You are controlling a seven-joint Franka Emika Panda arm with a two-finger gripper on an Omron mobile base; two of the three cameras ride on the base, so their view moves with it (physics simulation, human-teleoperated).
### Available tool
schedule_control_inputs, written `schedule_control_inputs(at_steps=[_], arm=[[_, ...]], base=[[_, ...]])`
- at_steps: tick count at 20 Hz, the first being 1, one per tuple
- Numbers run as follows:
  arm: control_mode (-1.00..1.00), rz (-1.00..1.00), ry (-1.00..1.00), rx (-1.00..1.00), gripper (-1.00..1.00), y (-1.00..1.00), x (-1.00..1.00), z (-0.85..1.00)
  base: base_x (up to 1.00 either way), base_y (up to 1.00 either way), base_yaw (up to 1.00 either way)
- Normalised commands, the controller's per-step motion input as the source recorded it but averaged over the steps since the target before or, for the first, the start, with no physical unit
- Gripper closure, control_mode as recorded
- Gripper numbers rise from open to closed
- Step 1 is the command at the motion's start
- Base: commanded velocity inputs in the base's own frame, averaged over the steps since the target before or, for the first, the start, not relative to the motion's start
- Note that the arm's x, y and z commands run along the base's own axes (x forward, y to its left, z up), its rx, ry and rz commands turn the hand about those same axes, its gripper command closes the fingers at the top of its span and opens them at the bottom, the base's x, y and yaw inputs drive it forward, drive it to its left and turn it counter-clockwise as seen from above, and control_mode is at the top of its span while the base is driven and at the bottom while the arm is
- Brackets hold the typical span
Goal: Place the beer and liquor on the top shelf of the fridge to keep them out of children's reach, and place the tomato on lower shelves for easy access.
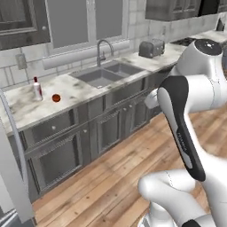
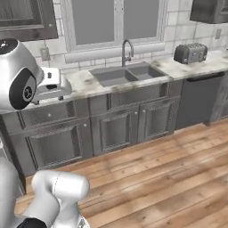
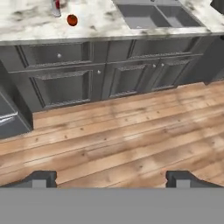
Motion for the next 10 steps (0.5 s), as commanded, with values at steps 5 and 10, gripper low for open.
schedule_control_inputs(at_steps=[5, 10], arm=[[1.0, 0.0, 0.0, 0.0, -1.0, 0.0, 0.0, 0.0], [1.0, 0.0, 0.0, 0.0, -1.0, 0.0, 0.0, 0.0]], base=[[0.92, 0.16, 0.44], [0.95, 0.12, 0.44]])
